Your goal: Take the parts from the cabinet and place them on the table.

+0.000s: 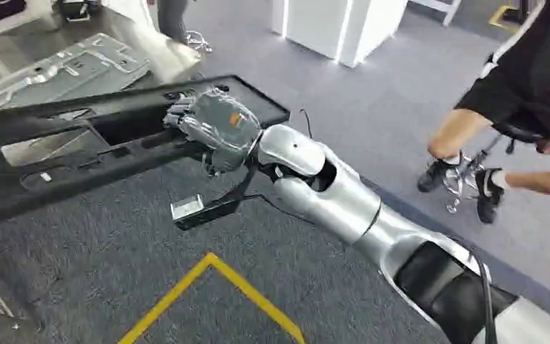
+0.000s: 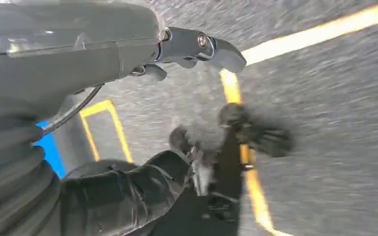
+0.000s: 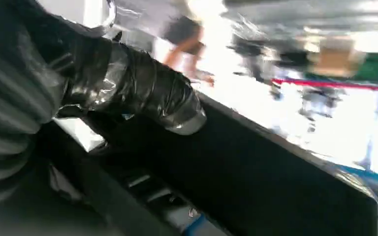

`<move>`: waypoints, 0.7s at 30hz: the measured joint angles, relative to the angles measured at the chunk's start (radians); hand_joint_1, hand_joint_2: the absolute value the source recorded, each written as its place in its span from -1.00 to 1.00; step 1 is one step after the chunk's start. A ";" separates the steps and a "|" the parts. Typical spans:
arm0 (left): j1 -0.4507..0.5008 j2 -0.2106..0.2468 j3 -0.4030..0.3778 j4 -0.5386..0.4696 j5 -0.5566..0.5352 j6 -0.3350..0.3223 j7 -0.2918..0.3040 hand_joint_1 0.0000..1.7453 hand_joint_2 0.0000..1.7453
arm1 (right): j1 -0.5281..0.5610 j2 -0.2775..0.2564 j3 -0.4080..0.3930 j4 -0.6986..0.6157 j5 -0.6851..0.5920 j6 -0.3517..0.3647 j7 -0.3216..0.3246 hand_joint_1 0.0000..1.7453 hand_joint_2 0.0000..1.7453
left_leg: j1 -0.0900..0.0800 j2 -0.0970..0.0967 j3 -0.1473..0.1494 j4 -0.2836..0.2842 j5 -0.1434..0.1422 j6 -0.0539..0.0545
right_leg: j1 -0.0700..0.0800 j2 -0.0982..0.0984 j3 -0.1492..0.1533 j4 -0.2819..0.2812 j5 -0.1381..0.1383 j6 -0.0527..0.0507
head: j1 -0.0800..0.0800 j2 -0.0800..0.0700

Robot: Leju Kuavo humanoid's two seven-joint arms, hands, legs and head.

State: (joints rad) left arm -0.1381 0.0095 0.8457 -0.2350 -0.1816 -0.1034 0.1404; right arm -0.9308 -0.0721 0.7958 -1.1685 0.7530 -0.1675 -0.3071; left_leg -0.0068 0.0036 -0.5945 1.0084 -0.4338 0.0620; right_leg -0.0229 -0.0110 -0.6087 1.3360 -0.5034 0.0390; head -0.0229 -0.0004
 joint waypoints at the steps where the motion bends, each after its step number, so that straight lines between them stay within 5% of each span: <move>1: -0.001 0.000 0.000 0.000 0.000 0.000 0.000 -1.00 1.00 | 0.002 0.000 0.001 0.000 0.000 0.000 -0.001 1.00 1.00 | 0.002 -0.017 0.024 -0.003 -0.016 0.001 | -0.001 0.006 -0.050 0.029 -0.050 0.002 | 0.000 0.000; 3: 0.000 0.000 0.000 0.000 0.000 0.001 0.000 -1.00 1.00 | 0.004 -0.003 0.002 0.004 0.000 0.000 0.000 1.00 1.00 | 0.005 -0.061 0.076 -0.005 -0.053 -0.001 | 0.000 0.007 -0.131 0.015 -0.167 0.005 | 0.001 0.000; 4: 0.002 0.000 0.000 0.000 0.000 0.001 0.000 -1.00 1.00 | 0.004 -0.004 0.002 0.005 0.000 0.000 0.002 1.00 1.00 | 0.007 -0.082 0.103 -0.005 -0.075 -0.005 | 0.000 0.007 -0.158 -0.022 -0.190 0.004 | 0.000 0.000; 5: 0.005 0.000 0.000 0.000 0.000 0.001 0.000 -1.00 1.00 | 0.004 -0.004 0.002 0.005 0.000 0.000 0.002 1.00 1.00 | 0.008 -0.099 0.130 -0.005 -0.096 -0.009 | 0.000 0.010 -0.177 -0.076 -0.170 0.004 | 0.001 0.000; 6: 0.011 -0.004 0.000 0.000 0.000 0.001 0.000 -1.00 1.00 | 0.005 -0.004 0.002 0.005 0.000 0.000 0.002 1.00 1.00 | 0.010 -0.115 0.159 -0.005 -0.119 -0.011 | 0.000 0.019 -0.188 -0.154 -0.085 0.005 | 0.000 0.000; 8: 0.014 -0.012 0.000 0.004 0.000 0.002 0.000 -1.00 1.00 | 0.011 -0.016 0.002 0.016 0.000 0.001 0.001 1.00 1.00 | 0.012 -0.136 0.192 0.001 -0.167 -0.017 | -0.002 0.078 -0.201 -0.342 0.250 0.001 | -0.002 0.000; 9: 0.013 -0.012 0.000 0.004 0.000 0.002 0.000 -1.00 1.00 | 0.012 -0.014 0.005 0.016 0.000 0.001 0.001 1.00 1.00 | 0.015 -0.160 0.206 -0.012 -0.184 -0.028 | 0.004 0.084 -0.185 -0.321 0.263 -0.005 | 0.002 0.000; 10: 0.011 -0.011 0.000 0.004 0.000 0.002 0.000 -1.00 1.00 | 0.011 -0.011 0.005 0.015 0.001 0.003 0.000 1.00 1.00 | 0.017 -0.167 0.225 -0.034 -0.198 -0.032 | 0.009 0.072 -0.178 -0.311 0.243 -0.013 | 0.001 0.000; 11: 0.012 -0.012 0.000 0.003 0.000 0.002 -0.001 -1.00 1.00 | 0.008 -0.006 0.005 0.011 0.003 0.003 0.001 1.00 1.00 | 0.019 -0.169 0.241 -0.027 -0.181 -0.037 | 0.009 0.059 -0.167 -0.314 0.223 -0.026 | 0.002 0.000; 12: 0.011 -0.010 0.000 0.003 0.000 0.002 -0.001 -1.00 1.00 | -0.003 -0.007 0.005 0.011 0.003 0.003 0.005 1.00 1.00 | 0.017 -0.168 0.226 0.015 -0.142 -0.043 | 0.010 0.046 -0.143 -0.314 0.205 -0.039 | 0.002 0.000; 13: 0.011 -0.005 0.000 0.002 0.000 0.002 0.000 -1.00 1.00 | -0.007 -0.002 0.005 0.010 0.004 0.004 0.010 1.00 1.00 | 0.016 -0.123 0.186 0.093 -0.105 -0.047 | 0.008 0.040 -0.120 -0.327 0.189 -0.046 | 0.002 0.000; 14: 0.006 -0.005 0.000 0.002 0.000 0.003 -0.001 -1.00 1.00 | -0.010 -0.001 0.005 0.010 0.004 0.005 0.010 1.00 1.00 | 0.014 -0.052 0.123 0.193 -0.063 -0.049 | 0.009 0.029 -0.086 -0.337 0.165 -0.054 | -0.001 0.000; 15: 0.005 -0.005 0.000 0.002 0.000 0.003 -0.001 -1.00 1.00 | -0.009 -0.002 0.005 0.012 0.005 0.005 0.010 1.00 1.00 | 0.014 -0.026 0.070 0.254 -0.064 -0.051 | 0.010 0.021 -0.057 -0.347 0.146 -0.055 | -0.002 0.000; 16: 0.006 -0.005 0.000 0.002 0.000 0.001 -0.002 -1.00 1.00 | -0.005 -0.002 0.006 0.016 0.010 0.006 0.010 1.00 1.00 | 0.014 -0.016 0.011 0.293 -0.105 -0.055 | 0.011 0.007 -0.017 -0.359 0.120 -0.056 | 0.000 0.000; 18: 0.007 -0.005 0.000 0.002 0.000 -0.003 -0.003 -1.00 1.00 | -0.001 -0.001 0.011 0.025 0.018 0.007 0.011 1.00 1.00 | 0.014 -0.014 -0.068 0.283 -0.216 -0.058 | 0.013 -0.016 0.057 -0.375 0.072 -0.056 | -0.001 0.000; 19: 0.010 -0.005 0.000 0.002 0.000 -0.003 -0.003 -1.00 1.00 | -0.001 -0.001 0.012 0.027 0.018 0.007 0.012 1.00 1.00 | 0.014 -0.013 -0.090 0.264 -0.244 -0.060 | 0.013 -0.024 0.085 -0.379 0.052 -0.056 | -0.002 0.000; 21: 0.010 -0.005 0.000 0.002 0.000 -0.003 -0.003 -1.00 1.00 | -0.001 -0.001 0.012 0.027 0.018 0.007 0.012 1.00 1.00 | 0.014 -0.013 -0.090 0.264 -0.244 -0.060 | 0.013 -0.024 0.085 -0.379 0.052 -0.056 | -0.002 0.000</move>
State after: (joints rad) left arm -0.1280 0.0046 0.8457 -0.2331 -0.1816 -0.1068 0.1373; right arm -0.9323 -0.0729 0.8080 -1.1414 0.7713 -0.1602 -0.2949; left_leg 0.0075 -0.0098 -0.6844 1.2724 -0.6777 0.0025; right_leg -0.0098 -0.0355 -0.5239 0.9572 -0.4510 -0.0172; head -0.0244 -0.0004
